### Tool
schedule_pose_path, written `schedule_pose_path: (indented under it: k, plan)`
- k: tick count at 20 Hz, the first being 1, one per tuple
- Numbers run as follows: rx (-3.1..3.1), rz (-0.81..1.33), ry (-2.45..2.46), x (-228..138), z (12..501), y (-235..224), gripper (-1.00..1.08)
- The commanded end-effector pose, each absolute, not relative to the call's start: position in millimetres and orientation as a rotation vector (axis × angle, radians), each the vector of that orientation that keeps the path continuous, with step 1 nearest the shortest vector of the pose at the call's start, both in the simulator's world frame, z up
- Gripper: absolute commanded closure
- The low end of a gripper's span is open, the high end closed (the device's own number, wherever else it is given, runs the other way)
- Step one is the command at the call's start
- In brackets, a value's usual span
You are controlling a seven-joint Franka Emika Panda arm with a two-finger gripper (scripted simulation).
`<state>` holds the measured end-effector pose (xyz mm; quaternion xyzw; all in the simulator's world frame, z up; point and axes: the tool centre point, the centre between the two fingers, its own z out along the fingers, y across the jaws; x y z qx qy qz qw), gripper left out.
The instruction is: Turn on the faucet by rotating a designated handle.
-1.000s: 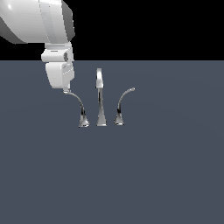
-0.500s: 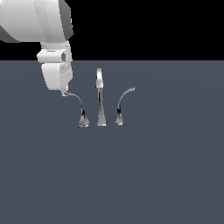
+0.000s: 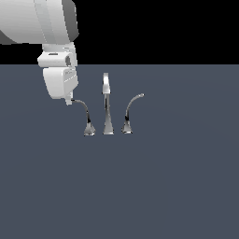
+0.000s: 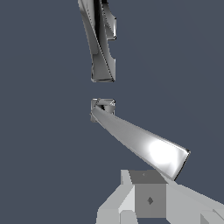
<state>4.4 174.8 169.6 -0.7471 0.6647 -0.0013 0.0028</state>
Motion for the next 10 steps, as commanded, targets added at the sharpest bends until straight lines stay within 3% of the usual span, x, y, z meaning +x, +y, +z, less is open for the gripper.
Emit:
schedule_pose_path:
  k: [1, 10]
  plan:
    - [-2.34, -0.004, 2.091, 1.3, 170.0, 163.5, 1.08]
    - [-2.336, 0.0, 2.101, -11.9, 170.3, 124.8, 1.08]
